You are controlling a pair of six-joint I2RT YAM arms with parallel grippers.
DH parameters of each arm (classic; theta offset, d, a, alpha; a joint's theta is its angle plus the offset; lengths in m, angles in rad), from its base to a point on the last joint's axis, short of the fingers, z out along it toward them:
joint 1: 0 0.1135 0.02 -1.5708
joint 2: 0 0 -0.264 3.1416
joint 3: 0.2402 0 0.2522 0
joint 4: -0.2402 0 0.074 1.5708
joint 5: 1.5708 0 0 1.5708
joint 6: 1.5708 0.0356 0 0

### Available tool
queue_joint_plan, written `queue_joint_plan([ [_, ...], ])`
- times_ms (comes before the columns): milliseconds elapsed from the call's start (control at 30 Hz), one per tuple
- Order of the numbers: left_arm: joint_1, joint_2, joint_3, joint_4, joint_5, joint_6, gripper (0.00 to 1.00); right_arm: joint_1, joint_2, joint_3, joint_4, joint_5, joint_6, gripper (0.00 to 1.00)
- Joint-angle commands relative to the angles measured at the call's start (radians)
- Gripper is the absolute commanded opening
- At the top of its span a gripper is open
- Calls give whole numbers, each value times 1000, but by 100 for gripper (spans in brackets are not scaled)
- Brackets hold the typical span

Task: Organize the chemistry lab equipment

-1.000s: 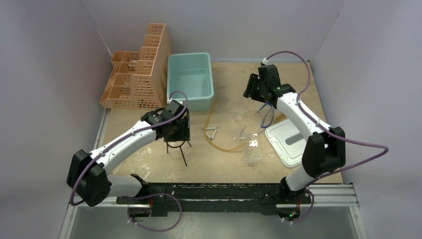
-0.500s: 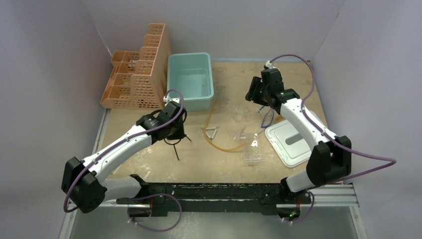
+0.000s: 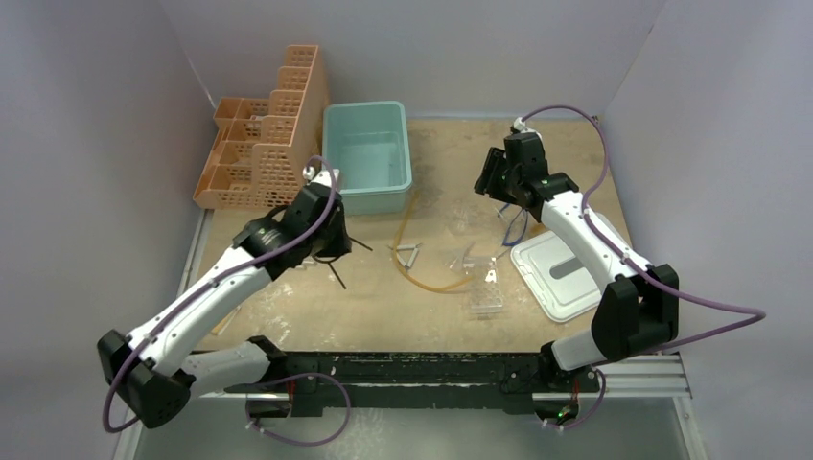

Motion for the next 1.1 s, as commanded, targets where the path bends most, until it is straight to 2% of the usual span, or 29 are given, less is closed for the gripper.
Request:
queue_joint_plan([
  [0, -5, -132, 101, 93, 56, 176, 0, 6, -26, 34, 36, 30, -8, 55],
  [133, -5, -107, 239, 85, 80, 295, 0, 6, -18, 51, 41, 42, -12, 55],
  [333, -5, 81, 507, 174, 70, 373, 0, 6, 4, 69, 46, 13, -29, 55],
  [500, 10, 318, 667, 205, -110, 392, 0, 6, 52, 131, 27, 43, -97, 55],
  [667, 124, 559, 849, 153, -203, 328, 0, 3, 65, 151, 52, 117, -175, 56],
  [833, 172, 745, 963, 146, -182, 328, 0, 4, 84, 168, 64, 152, -235, 57],
  [1067, 186, 915, 1049, 167, -211, 346, 0, 4, 99, 141, 93, 192, -268, 56],
])
